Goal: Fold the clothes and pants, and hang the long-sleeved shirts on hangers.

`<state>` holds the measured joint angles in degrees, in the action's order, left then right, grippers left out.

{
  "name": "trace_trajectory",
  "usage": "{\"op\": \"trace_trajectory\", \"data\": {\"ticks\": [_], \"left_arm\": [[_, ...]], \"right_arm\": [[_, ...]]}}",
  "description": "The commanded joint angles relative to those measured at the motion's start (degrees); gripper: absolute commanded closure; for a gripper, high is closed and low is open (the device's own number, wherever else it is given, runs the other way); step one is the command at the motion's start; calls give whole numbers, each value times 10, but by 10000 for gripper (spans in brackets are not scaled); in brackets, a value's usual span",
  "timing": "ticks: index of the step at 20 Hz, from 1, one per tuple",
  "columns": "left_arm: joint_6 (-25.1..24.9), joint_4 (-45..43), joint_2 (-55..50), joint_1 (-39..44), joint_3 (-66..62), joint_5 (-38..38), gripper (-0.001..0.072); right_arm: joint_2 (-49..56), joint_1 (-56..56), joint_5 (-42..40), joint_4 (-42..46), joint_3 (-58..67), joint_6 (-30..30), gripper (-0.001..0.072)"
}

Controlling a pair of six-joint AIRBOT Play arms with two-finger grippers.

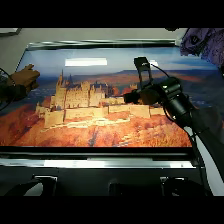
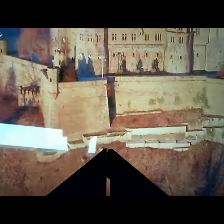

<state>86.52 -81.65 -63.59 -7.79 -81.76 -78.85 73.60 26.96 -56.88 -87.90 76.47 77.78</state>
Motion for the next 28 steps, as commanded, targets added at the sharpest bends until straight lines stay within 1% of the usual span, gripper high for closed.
{"op": "trace_trajectory", "data": {"ticks": [1,2,3,4,5,6,7,9,10,11,14,17,18,20,22,23,24,25,26,28], "left_arm": [[0,-13,-3,0,1,41,684],[0,-14,-9,0,1,45,620],[14,-22,-17,0,1,48,335],[63,-51,-30,-1,3,50,-13],[109,-97,-51,-4,4,57,-13],[128,-141,-79,-11,4,76,-13],[152,-167,-115,-27,3,122,-13],[184,-165,-194,-65,-14,245,-13],[192,-165,-244,-81,-43,290,-13],[194,-166,-293,-94,-83,316,-13],[194,-166,-458,-119,-243,328,-13],[194,-165,-587,-129,-378,336,-13],[195,-165,-614,-131,-395,361,-13],[203,-163,-638,-135,-384,419,-13],[232,-162,-656,-142,-376,438,-13],[237,-152,-663,-147,-375,437,-9],[237,-136,-664,-153,-376,435,185],[236,-120,-661,-158,-376,431,530],[235,-108,-655,-160,-376,418,689],[234,-106,-631,-159,-376,381,691]], "right_arm": [[0,1,0,1,1,0,673],[0,1,0,1,1,0,673],[0,1,0,1,1,0,673],[0,1,0,1,0,0,673],[0,1,0,1,1,0,673],[0,1,0,1,1,0,673],[0,1,0,1,0,0,673],[0,1,0,1,1,0,673],[0,1,0,1,1,0,673],[0,1,0,1,0,0,673],[0,1,0,1,1,0,673],[0,1,0,1,1,0,673],[0,1,0,1,1,0,673],[0,1,0,1,1,0,673],[0,1,0,1,0,0,673],[0,1,0,1,1,0,673],[0,1,0,1,0,0,673],[0,1,0,1,1,0,673],[0,1,0,1,1,0,673],[0,1,0,1,1,0,673]]}}
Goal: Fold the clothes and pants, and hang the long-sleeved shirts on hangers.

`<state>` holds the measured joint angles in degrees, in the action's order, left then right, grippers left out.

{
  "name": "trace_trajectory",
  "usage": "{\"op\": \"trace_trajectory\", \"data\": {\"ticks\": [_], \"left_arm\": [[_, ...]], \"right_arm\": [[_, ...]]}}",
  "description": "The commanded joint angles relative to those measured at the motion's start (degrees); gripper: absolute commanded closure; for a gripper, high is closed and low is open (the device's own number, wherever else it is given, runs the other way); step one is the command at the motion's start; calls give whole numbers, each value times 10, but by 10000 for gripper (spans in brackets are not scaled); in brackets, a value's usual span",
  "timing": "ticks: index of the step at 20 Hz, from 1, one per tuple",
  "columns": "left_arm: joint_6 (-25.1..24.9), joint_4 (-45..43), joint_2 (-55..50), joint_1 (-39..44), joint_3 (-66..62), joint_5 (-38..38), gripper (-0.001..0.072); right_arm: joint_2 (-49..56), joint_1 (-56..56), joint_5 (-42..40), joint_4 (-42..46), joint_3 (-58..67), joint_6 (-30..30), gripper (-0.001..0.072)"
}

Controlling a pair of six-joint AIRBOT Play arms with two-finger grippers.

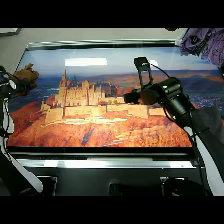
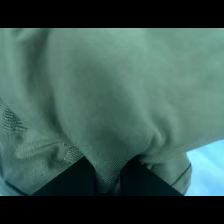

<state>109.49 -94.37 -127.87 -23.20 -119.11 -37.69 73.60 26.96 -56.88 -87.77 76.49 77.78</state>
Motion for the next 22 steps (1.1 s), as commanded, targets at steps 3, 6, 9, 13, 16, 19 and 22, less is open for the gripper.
{"op": "trace_trajectory", "data": {"ticks": [3,6,9,13,16,19,22], "left_arm": [[-57,44,80,14,14,-124,695],[-80,77,181,63,77,-236,695],[-69,100,316,149,212,-273,696],[-13,164,518,304,426,-286,695],[28,228,594,426,505,-285,694],[79,233,591,555,530,-266,693],[149,234,559,620,557,-211,665]], "right_arm": [[0,1,0,0,0,0,673],[0,1,0,0,0,0,673],[0,1,0,0,0,0,673],[0,1,0,0,0,0,673],[0,1,0,0,0,0,673],[0,1,0,0,0,0,673],[0,1,0,0,0,0,673]]}}
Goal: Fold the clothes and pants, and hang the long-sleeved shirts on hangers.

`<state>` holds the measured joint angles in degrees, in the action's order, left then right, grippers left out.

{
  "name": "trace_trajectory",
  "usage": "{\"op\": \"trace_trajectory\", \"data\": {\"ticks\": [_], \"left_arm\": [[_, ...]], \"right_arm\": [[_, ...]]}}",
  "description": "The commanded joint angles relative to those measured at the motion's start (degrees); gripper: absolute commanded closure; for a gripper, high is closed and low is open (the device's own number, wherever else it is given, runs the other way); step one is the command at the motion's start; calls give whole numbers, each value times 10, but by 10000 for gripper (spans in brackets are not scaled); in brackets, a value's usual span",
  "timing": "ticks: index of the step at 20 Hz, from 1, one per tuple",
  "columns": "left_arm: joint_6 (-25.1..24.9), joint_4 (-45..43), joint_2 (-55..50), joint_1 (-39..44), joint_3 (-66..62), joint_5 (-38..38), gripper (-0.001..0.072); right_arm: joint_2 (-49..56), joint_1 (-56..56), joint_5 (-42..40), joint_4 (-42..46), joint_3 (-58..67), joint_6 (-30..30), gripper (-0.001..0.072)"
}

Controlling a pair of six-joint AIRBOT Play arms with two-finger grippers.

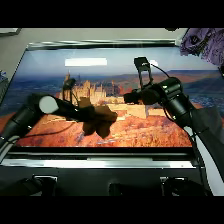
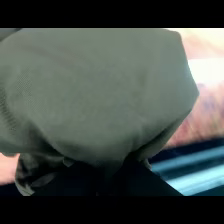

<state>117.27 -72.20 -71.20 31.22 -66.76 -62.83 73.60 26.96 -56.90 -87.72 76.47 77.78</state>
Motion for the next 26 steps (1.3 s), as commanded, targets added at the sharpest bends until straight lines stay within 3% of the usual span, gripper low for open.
{"op": "trace_trajectory", "data": {"ticks": [1,2,3,9,12,15,16,17,19,21,26], "left_arm": [[79,14,-16,76,35,37,548],[78,21,-18,69,34,32,290],[68,31,-12,54,31,21,103],[-53,32,77,-106,0,-56,93],[-100,32,96,-183,0,-56,94],[-100,32,95,-232,1,-56,96],[-100,32,94,-243,1,-55,96],[-97,32,93,-249,1,-54,96],[-97,30,89,-259,1,-52,95],[-97,30,79,-266,1,-54,95],[-98,30,38,-267,1,-53,95]], "right_arm": [[0,1,0,-1,1,0,673],[0,1,3,-1,1,0,673],[0,1,16,-1,1,0,673],[-1,1,117,-3,1,0,673],[-17,0,75,-22,1,-5,672],[-18,-53,-8,-33,-13,-5,544],[-16,-95,-23,-74,-32,-4,466],[-13,-144,-37,-143,-58,7,458],[-5,-241,-70,-340,-131,102,458],[2,-292,-109,-457,-204,194,457],[9,-252,-75,-503,-309,281,390]]}}
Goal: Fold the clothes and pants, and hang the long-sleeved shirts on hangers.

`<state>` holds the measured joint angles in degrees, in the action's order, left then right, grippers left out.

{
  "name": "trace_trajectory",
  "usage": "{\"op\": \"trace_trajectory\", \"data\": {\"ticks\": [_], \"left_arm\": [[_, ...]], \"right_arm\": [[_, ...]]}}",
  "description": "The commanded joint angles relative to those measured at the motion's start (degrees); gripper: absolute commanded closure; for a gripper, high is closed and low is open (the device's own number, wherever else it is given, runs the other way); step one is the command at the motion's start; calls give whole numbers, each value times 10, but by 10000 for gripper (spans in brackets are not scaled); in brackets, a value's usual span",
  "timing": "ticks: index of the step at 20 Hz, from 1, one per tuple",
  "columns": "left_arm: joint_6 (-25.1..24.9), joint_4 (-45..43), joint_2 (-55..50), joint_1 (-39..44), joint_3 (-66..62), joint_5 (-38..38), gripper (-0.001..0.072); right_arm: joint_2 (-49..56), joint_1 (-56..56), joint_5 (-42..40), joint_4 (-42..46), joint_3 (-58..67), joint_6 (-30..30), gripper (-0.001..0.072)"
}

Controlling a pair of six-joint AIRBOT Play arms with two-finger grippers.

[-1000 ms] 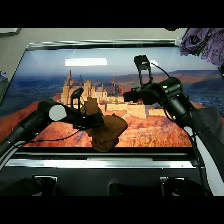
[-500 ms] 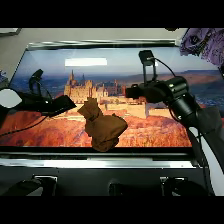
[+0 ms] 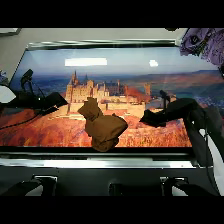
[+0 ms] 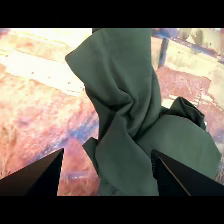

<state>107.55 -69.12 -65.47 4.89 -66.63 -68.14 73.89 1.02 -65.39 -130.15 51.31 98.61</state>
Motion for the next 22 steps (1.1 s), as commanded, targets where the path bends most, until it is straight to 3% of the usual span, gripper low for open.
{"op": "trace_trajectory", "data": {"ticks": [1,4,12,13,14,16,18,22], "left_arm": [[0,0,-28,-4,0,0,95],[0,2,-45,-4,0,0,95],[0,1,-52,-7,0,2,95],[-1,1,-52,-10,0,2,95],[-1,1,-53,-13,0,4,95],[-1,1,-55,-18,0,12,95],[-1,4,-64,-22,0,17,95],[-39,5,-113,-31,0,41,95]], "right_arm": [[16,24,26,-88,-62,80,382],[68,69,68,-129,-62,102,230],[121,100,189,-198,-62,136,236],[122,100,198,-206,-62,136,273],[123,100,204,-213,-62,136,361],[131,100,209,-224,-62,137,431],[135,100,211,-221,-62,141,675],[125,98,186,-204,-48,158,676]]}}
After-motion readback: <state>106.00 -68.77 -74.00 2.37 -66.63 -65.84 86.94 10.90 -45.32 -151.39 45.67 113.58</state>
